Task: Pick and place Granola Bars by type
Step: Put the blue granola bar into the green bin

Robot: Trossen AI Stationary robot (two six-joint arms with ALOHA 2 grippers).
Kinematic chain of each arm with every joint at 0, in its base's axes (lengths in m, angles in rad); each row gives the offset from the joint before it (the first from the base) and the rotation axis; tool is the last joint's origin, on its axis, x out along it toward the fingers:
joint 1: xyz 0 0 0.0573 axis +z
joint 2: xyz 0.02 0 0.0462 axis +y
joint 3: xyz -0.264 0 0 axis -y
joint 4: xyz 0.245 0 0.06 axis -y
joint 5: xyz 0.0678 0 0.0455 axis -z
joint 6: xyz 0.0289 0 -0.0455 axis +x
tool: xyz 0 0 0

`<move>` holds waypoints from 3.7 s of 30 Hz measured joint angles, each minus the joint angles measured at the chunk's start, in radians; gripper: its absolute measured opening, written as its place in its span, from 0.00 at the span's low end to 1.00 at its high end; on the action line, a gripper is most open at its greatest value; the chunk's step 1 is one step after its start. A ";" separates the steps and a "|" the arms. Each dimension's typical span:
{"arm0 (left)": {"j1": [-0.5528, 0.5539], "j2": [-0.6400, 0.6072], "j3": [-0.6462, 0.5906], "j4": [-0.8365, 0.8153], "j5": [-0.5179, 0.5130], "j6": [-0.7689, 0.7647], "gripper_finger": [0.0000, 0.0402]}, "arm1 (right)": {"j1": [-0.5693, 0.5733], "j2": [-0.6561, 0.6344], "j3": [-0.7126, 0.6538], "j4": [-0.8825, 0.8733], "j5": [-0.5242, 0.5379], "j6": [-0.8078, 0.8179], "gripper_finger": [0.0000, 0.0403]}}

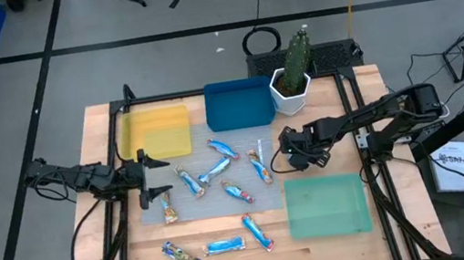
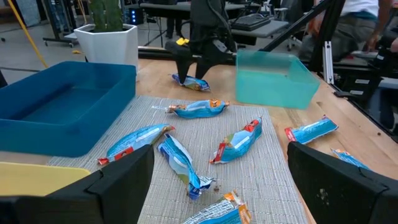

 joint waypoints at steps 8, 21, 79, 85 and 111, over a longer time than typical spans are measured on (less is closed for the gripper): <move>0.000 0.000 0.000 0.000 0.000 0.000 0.91 | 0.003 -0.007 0.000 0.017 0.025 0.014 0.39; 0.000 0.000 0.000 0.000 0.000 0.000 0.91 | 0.023 -0.034 0.001 -0.075 0.136 0.176 0.02; 0.000 0.001 0.000 0.000 0.000 -0.001 0.91 | 0.802 -0.006 0.957 -1.009 0.038 0.878 0.00; 0.000 0.001 0.000 0.000 0.000 0.000 0.91 | 0.903 0.018 0.957 -1.008 -0.050 0.915 0.00; 0.000 0.001 0.000 0.000 0.000 0.000 0.91 | 0.993 0.002 0.522 -0.897 -0.004 0.624 0.00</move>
